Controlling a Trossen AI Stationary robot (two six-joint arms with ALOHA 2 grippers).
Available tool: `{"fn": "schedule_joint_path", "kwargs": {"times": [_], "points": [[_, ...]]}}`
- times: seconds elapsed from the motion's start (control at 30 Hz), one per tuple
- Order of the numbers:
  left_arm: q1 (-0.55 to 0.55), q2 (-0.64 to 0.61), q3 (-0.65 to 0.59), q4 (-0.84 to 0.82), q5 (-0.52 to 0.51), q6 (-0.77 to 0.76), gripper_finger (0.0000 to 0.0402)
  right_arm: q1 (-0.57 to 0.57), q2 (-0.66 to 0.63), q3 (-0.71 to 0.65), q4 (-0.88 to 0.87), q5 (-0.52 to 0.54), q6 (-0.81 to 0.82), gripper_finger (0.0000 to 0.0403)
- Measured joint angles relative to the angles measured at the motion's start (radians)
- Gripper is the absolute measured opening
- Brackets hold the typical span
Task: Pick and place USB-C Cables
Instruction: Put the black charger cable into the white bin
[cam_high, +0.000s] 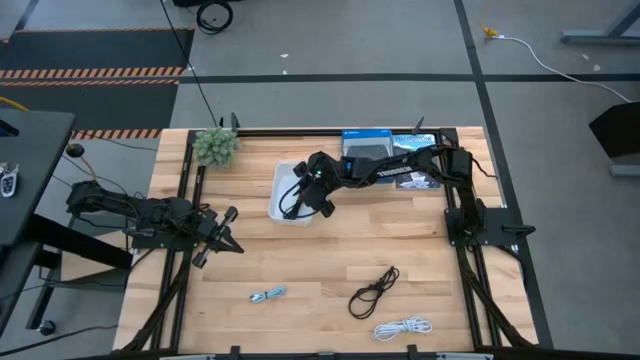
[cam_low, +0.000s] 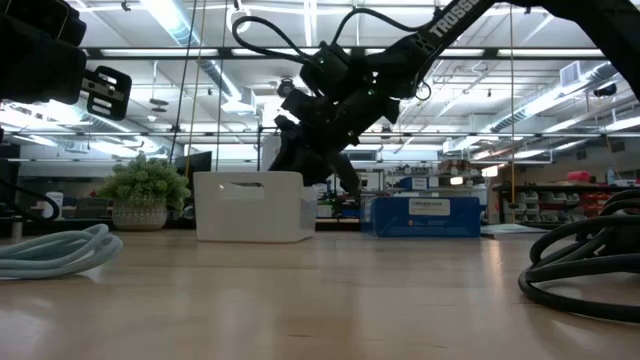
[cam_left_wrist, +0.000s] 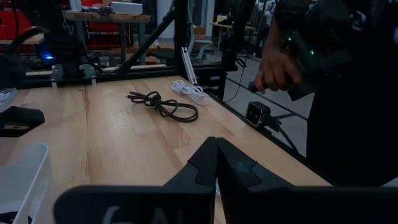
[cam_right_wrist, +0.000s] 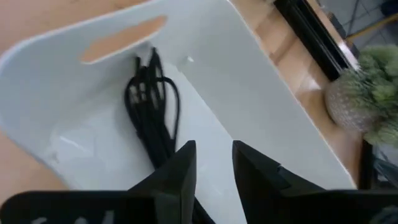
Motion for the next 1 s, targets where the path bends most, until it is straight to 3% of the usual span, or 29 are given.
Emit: {"fn": "schedule_joint_path", "kwargs": {"times": [0.4,1.0], "points": [[0.000,0.000,0.000,0.000,0.000,0.000,0.0011,0.012,-0.113,0.000,-0.010,0.017,0.223,0.0114],[0.000,0.000,0.000,0.001,0.000,0.000,0.0011,0.098,-0.457,0.000,-0.063,0.186,0.226,0.0114]]}}
